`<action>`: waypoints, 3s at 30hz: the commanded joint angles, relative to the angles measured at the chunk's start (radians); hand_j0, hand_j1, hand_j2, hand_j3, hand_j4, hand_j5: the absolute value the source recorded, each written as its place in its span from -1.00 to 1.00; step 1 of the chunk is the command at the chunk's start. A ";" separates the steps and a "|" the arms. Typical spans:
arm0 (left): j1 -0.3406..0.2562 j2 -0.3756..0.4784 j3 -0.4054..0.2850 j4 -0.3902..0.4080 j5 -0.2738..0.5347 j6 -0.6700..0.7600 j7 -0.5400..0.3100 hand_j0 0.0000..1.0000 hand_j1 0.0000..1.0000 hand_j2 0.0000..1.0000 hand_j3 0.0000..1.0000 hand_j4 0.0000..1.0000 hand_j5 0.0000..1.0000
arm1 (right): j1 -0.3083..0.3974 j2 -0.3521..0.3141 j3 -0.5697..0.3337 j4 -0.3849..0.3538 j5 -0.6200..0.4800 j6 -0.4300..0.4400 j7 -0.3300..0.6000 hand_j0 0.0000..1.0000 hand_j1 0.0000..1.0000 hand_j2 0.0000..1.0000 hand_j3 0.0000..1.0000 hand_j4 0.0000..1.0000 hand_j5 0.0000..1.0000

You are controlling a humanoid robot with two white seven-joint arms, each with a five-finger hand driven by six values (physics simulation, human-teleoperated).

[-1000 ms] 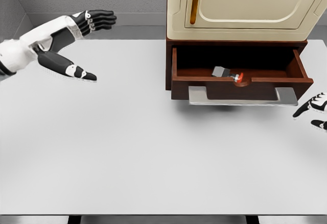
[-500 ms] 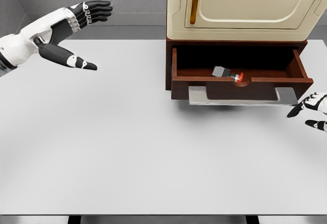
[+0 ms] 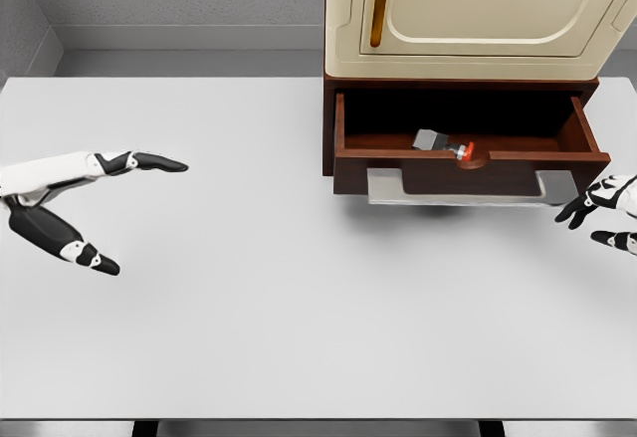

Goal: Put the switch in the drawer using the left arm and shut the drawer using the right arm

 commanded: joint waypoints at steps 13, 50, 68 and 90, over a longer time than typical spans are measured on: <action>-0.075 -0.047 -0.103 -0.020 -0.044 -0.007 0.000 1.00 1.00 1.00 1.00 1.00 1.00 | -0.031 0.005 0.008 0.007 0.045 -0.036 0.001 0.26 0.26 0.26 0.26 0.26 0.26; -0.730 -0.222 -0.571 0.101 -0.598 -0.007 0.000 1.00 1.00 1.00 1.00 1.00 1.00 | -0.078 0.033 0.050 0.176 0.039 -0.036 0.001 0.37 0.37 0.37 0.37 0.37 0.37; -0.716 -0.231 -0.490 0.160 -0.722 -0.007 0.000 1.00 1.00 1.00 1.00 1.00 1.00 | -0.061 0.022 0.063 0.002 0.064 -0.036 0.001 0.38 0.38 0.38 0.38 0.38 0.38; -0.704 -0.233 -0.490 0.160 -0.722 -0.007 0.000 1.00 1.00 1.00 1.00 1.00 1.00 | -0.098 0.030 0.062 0.005 0.065 -0.036 0.001 0.38 0.38 0.38 0.38 0.38 0.38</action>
